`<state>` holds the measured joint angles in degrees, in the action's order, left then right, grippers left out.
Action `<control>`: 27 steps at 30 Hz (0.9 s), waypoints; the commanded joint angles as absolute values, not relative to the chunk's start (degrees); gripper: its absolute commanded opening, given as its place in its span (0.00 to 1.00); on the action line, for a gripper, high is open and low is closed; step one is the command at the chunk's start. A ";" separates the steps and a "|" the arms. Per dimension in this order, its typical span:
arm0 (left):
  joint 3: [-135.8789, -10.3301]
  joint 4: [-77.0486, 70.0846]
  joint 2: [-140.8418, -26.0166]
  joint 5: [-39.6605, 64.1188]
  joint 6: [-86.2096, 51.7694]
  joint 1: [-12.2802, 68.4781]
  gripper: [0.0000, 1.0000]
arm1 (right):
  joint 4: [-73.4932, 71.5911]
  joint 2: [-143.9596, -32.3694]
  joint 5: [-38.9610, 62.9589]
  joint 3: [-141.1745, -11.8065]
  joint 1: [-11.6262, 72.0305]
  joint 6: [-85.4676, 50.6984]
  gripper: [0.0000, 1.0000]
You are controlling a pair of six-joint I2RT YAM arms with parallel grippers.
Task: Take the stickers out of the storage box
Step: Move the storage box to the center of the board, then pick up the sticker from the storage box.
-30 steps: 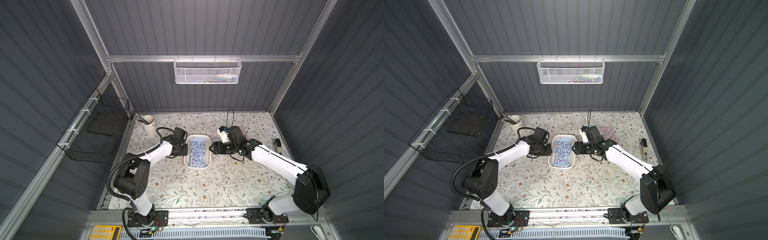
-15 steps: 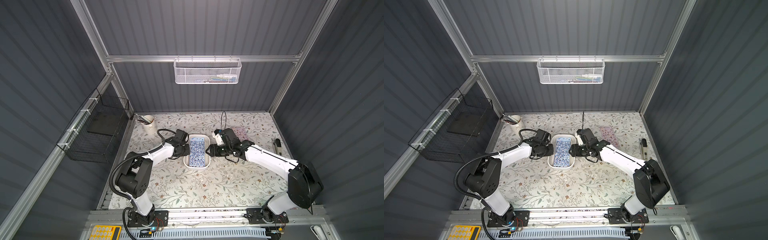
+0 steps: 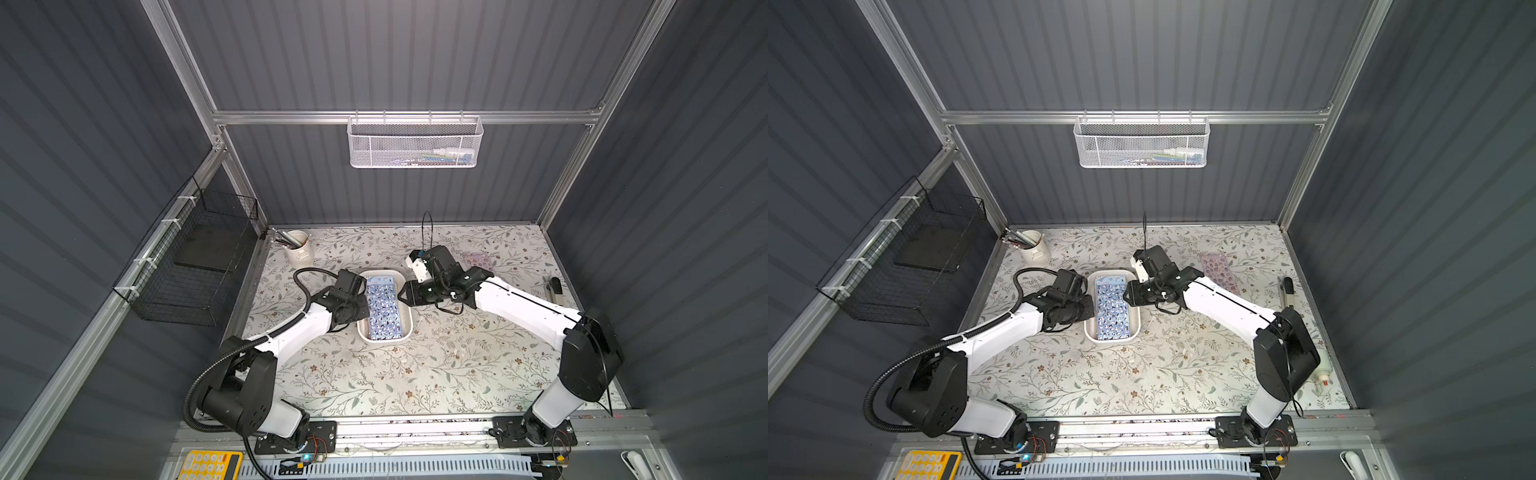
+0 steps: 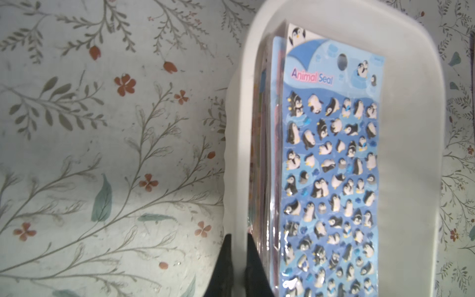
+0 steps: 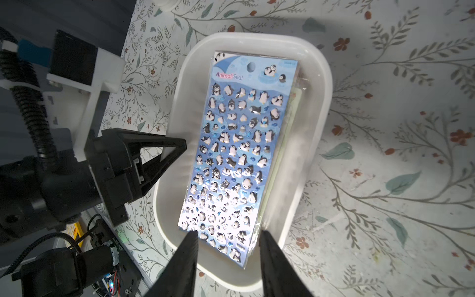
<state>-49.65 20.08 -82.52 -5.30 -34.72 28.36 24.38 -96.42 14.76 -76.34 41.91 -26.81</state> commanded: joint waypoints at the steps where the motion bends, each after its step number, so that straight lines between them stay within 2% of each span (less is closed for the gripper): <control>1: -47.53 18.33 -80.07 -6.29 -37.13 28.48 0.00 | 28.21 -99.14 13.50 -79.28 44.14 -25.19 0.40; 7: -46.29 17.73 -80.21 -6.51 -37.69 28.48 0.00 | 28.12 -103.82 12.46 -81.39 46.59 -25.22 0.39; 11: -46.14 17.40 -80.08 -7.03 -37.70 28.48 0.00 | 28.81 -107.23 10.15 -83.58 47.85 -24.96 0.49; 22: -46.14 16.70 -80.68 -6.68 -37.40 28.48 0.00 | 30.73 -114.53 3.21 -88.27 48.43 -24.21 0.60; 27: -45.92 16.24 -80.79 -6.68 -37.35 28.48 0.00 | 29.97 -116.60 4.31 -89.27 48.16 -24.84 0.64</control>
<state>-46.22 18.59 -81.32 -6.24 -36.71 28.36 29.23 -115.48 4.95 -87.64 48.14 -24.86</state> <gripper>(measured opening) 0.087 0.631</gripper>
